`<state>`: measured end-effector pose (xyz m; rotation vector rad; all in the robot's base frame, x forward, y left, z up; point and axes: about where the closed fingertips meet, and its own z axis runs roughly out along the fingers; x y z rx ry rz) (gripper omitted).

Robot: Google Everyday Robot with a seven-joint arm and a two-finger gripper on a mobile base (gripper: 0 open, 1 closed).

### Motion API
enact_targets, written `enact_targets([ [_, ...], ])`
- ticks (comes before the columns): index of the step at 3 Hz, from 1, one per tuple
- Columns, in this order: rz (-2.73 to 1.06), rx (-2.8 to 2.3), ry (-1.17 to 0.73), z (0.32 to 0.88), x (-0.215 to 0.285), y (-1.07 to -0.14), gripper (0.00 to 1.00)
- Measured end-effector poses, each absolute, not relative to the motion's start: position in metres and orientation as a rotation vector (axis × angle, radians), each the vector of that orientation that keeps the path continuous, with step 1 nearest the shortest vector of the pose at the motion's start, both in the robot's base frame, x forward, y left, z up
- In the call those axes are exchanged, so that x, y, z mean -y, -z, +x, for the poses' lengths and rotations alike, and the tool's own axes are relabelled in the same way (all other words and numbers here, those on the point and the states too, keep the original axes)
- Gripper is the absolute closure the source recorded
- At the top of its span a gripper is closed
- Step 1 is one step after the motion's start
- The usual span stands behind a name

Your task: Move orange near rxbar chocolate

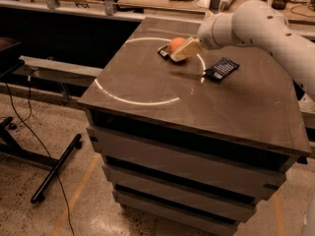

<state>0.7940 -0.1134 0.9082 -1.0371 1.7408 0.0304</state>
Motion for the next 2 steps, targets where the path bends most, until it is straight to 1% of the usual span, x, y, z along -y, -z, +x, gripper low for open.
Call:
enact_targets([
  [2, -0.989, -1.785, -0.133, 0.768, 0.165, -0.919, 0.0],
])
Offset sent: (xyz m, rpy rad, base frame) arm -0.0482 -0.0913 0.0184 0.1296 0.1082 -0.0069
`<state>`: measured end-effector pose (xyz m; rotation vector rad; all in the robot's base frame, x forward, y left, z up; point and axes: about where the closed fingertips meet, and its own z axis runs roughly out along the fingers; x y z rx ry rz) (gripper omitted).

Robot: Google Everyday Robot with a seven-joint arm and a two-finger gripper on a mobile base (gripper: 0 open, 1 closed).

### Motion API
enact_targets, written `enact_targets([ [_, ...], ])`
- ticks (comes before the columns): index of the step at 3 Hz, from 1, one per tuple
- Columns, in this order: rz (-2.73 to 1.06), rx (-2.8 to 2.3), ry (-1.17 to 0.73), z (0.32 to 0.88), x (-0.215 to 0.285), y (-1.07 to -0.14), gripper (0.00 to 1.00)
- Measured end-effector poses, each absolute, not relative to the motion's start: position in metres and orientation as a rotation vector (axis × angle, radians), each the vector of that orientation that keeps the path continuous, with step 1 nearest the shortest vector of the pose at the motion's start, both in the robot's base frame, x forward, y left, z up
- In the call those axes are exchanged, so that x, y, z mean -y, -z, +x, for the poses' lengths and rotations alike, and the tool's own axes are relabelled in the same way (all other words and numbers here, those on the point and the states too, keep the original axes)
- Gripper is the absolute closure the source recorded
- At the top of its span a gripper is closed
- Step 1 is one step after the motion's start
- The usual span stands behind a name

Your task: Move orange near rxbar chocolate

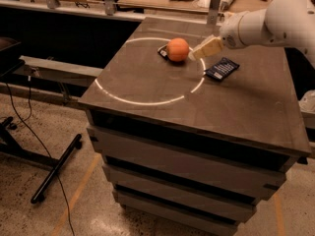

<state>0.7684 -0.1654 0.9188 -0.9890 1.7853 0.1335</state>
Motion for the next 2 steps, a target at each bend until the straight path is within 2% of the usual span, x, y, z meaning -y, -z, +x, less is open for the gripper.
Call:
enact_targets([
  [1, -0.938, -1.823, -0.166, 0.7525, 0.1899, -0.9221, 0.0],
  [2, -0.938, -1.823, -0.166, 0.7526, 0.1898, -0.922, 0.0],
])
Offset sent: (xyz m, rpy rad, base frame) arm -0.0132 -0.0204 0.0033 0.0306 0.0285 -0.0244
